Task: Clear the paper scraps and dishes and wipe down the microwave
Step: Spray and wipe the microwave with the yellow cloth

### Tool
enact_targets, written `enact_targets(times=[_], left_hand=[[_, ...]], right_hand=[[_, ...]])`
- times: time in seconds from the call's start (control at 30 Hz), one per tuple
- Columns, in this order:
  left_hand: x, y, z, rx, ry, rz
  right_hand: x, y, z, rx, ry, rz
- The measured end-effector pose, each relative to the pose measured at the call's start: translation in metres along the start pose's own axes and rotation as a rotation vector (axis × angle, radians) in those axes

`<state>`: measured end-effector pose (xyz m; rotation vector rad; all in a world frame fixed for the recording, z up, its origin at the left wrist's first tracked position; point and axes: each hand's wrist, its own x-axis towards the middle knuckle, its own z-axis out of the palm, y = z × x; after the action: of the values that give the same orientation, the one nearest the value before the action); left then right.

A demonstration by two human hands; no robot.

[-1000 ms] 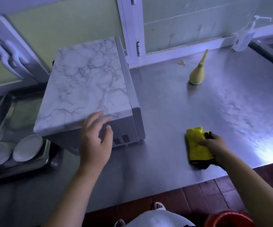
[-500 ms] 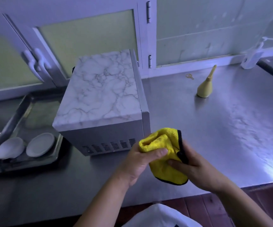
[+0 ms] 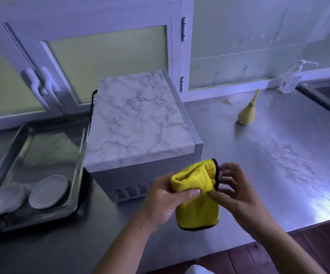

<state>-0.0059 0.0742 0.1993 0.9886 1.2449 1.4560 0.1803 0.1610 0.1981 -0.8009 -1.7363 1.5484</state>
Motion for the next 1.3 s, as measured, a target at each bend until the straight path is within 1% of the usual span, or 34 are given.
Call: enact_targets(times=[0.03, 0.07, 0.13, 0.2, 0.23, 0.3, 0.4, 0.57, 0.63, 0.7, 0.77, 0.8, 0.83, 0.93, 0.97, 1.0, 1.1, 1.2, 1.3], left_hand=[[-0.002, 0.003, -0.012, 0.034, -0.016, 0.025], [-0.005, 0.007, -0.025, 0.069, -0.047, 0.037], [-0.011, 0.017, -0.053, 0.168, -0.139, 0.053], [-0.019, 0.029, -0.080, 0.245, -0.262, 0.071], [-0.023, 0.035, -0.092, 0.239, -0.310, 0.067], [-0.029, 0.042, -0.112, 0.178, -0.325, 0.049], [-0.035, 0.042, -0.136, 0.093, -0.278, 0.024], [-0.051, 0.028, -0.163, 0.022, -0.393, -0.133], [-0.057, 0.020, -0.168, 0.050, -0.430, -0.170], [-0.063, 0.016, -0.167, 0.041, -0.502, -0.199], [-0.066, 0.015, -0.162, 0.010, -0.561, -0.212], [-0.069, 0.014, -0.158, -0.004, -0.576, -0.221], [-0.071, 0.014, -0.154, -0.019, -0.582, -0.233], [-0.074, 0.009, -0.141, -0.122, -0.573, -0.301], [-0.074, 0.006, -0.137, -0.153, -0.558, -0.328], [-0.073, 0.005, -0.134, -0.158, -0.540, -0.346], [-0.077, 0.000, -0.131, -0.010, -0.533, -0.374], [-0.085, -0.004, -0.132, 0.085, -0.556, -0.401], [-0.090, -0.001, -0.127, 0.201, -0.420, -0.404]], right_hand=[[-0.001, -0.004, 0.010, -0.123, 0.053, -0.038], [-0.001, -0.008, 0.019, -0.237, 0.060, -0.079], [0.001, -0.022, 0.038, -0.386, -0.051, -0.113], [0.004, -0.035, 0.061, -0.437, -0.195, -0.065], [0.006, -0.039, 0.074, -0.429, -0.229, -0.035], [0.008, -0.042, 0.099, -0.324, -0.194, 0.021], [0.002, -0.038, 0.138, -0.047, -0.029, 0.072], [-0.026, -0.032, 0.181, -0.010, 0.232, 0.076], [-0.039, -0.033, 0.188, 0.048, 0.311, 0.095], [-0.055, -0.033, 0.191, 0.115, 0.385, 0.116], [-0.069, -0.031, 0.191, 0.196, 0.452, 0.186], [-0.076, -0.028, 0.189, 0.271, 0.463, 0.235], [-0.083, -0.025, 0.187, 0.371, 0.432, 0.273], [-0.101, -0.020, 0.185, 0.629, 0.193, 0.346], [-0.103, -0.018, 0.185, 0.653, 0.163, 0.356], [-0.104, -0.015, 0.184, 0.634, 0.178, 0.372], [-0.101, -0.004, 0.182, 0.471, 0.340, 0.415], [-0.098, 0.004, 0.182, 0.397, 0.404, 0.398], [-0.090, 0.012, 0.191, 0.364, 0.445, 0.391]])
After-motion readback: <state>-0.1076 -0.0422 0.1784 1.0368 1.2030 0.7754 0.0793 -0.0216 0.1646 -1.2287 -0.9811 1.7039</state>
